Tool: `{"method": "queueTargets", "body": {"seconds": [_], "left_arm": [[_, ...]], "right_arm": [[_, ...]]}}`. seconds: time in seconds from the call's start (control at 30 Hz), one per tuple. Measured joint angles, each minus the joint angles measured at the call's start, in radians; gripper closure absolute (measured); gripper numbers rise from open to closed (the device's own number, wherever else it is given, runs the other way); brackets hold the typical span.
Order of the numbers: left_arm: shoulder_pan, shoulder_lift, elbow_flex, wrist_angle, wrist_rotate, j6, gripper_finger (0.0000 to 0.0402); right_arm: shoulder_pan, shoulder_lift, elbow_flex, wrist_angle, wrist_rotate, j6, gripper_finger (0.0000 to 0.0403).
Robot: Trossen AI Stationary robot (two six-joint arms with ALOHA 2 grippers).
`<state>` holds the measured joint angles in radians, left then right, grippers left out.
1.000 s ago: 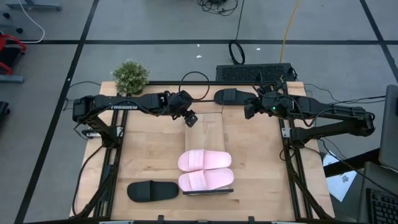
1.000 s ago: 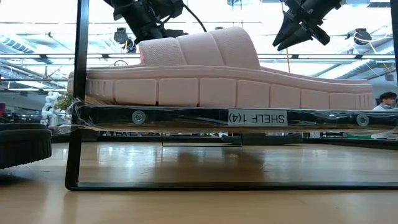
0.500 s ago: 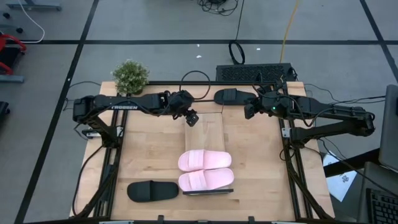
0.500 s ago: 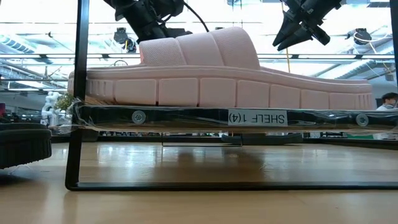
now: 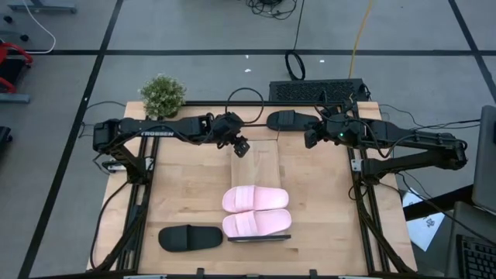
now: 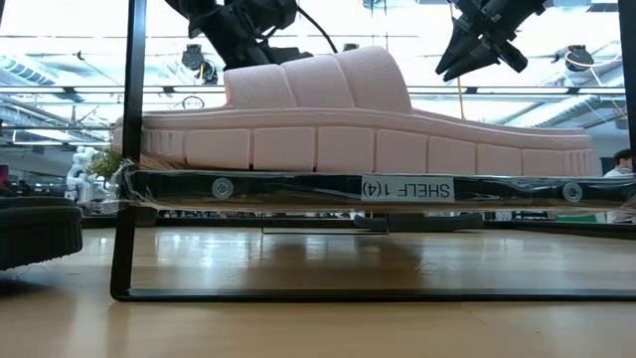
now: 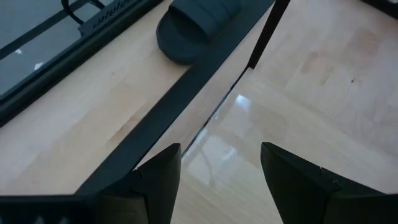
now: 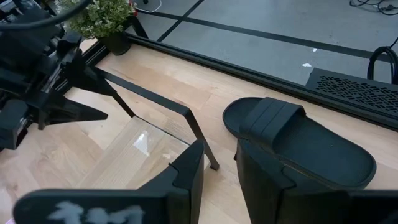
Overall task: Pick and place slides into the shelf
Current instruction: Adjust the shelf, then put the top black slipper on the shelf
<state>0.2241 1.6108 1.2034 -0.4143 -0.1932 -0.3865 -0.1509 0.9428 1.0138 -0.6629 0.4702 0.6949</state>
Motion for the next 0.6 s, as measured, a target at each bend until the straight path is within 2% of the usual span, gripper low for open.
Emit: {"method": "queueTargets", "body": {"seconds": [0.1, 0.23, 0.33, 0.47, 0.53, 0.6], "left_arm": [[0.0, 0.0, 0.0, 0.0, 0.009, -0.015, 0.0172], [-0.002, -0.005, 0.0, -0.002, 0.076, -0.056, 0.0172], [-0.008, -0.041, 0.002, -0.016, 0.131, -0.084, 0.0172], [-0.026, -0.113, 0.04, -0.057, 0.14, -0.094, 0.0172], [-0.04, -0.15, 0.066, -0.049, 0.14, -0.094, 0.0172], [-0.057, -0.19, 0.088, -0.077, 0.134, -0.095, 0.0172]], "right_arm": [[0.0, 0.0, 0.0, 0.0, 0.0, 0.0, 0.0316], [0.0, 0.0, 0.0, -0.001, 0.0, -0.002, 0.0316], [0.0, 0.0, 0.0, -0.017, 0.003, -0.024, 0.0316], [-0.006, -0.001, -0.03, -0.034, 0.031, -0.06, 0.0316], [-0.025, 0.0, -0.068, -0.035, 0.016, -0.053, 0.0316], [-0.048, 0.0, -0.124, 0.001, -0.044, -0.043, 0.0316]]}}
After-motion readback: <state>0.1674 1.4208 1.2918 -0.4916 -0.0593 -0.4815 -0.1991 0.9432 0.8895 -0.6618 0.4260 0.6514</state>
